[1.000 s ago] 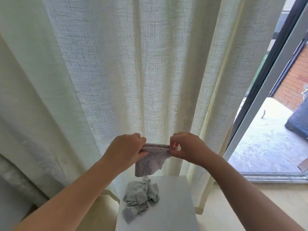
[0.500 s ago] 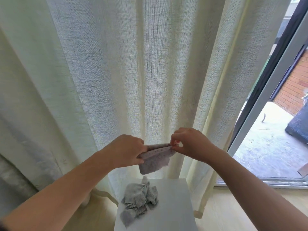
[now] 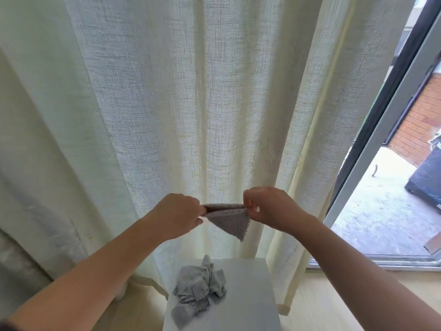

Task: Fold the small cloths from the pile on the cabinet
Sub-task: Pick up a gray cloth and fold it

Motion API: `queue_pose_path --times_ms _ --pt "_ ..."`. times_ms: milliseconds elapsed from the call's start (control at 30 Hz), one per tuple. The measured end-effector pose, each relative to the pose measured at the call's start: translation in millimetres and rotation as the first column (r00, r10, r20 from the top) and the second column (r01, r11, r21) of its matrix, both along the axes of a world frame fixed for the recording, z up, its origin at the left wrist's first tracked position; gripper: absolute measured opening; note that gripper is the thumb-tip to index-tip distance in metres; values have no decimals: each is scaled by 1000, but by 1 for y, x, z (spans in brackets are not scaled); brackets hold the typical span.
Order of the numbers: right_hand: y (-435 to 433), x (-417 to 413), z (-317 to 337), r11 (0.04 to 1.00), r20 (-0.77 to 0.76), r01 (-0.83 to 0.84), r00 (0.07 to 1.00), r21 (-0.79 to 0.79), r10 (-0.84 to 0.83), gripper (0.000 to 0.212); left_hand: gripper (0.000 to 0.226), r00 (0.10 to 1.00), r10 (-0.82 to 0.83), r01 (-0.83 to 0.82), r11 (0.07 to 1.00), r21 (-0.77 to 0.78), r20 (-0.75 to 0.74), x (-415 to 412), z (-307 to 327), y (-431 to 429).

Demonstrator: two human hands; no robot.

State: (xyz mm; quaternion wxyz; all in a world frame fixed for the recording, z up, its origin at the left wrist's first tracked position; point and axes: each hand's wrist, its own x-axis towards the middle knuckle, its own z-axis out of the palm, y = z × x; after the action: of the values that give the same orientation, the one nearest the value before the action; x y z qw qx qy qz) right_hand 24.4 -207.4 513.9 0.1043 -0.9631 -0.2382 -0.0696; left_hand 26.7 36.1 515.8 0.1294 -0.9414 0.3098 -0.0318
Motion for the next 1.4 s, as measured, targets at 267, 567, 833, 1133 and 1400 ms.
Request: queue_pose_path --times_ms 267,567,833,1133,1400 --pt "6 25 -13 896 -216 197 969 399 -117 4 20 995 12 -86 624 -777 -101 12 -17 7" --pt "35 25 -33 175 -636 617 767 767 82 17 20 514 -391 -848 -100 -520 -763 28 -48 -9" --pt "50 17 -64 334 -323 517 809 788 -492 14 31 804 347 -523 26 -852 -483 12 -76 -66" --pt "-23 -9 -81 298 -355 497 835 815 -421 29 39 807 135 -580 -3 -815 -575 11 -73 -105" --pt "-126 -63 -73 187 -385 519 791 834 -476 24 34 709 0 -693 -188 -696 -705 -35 -67 -221"
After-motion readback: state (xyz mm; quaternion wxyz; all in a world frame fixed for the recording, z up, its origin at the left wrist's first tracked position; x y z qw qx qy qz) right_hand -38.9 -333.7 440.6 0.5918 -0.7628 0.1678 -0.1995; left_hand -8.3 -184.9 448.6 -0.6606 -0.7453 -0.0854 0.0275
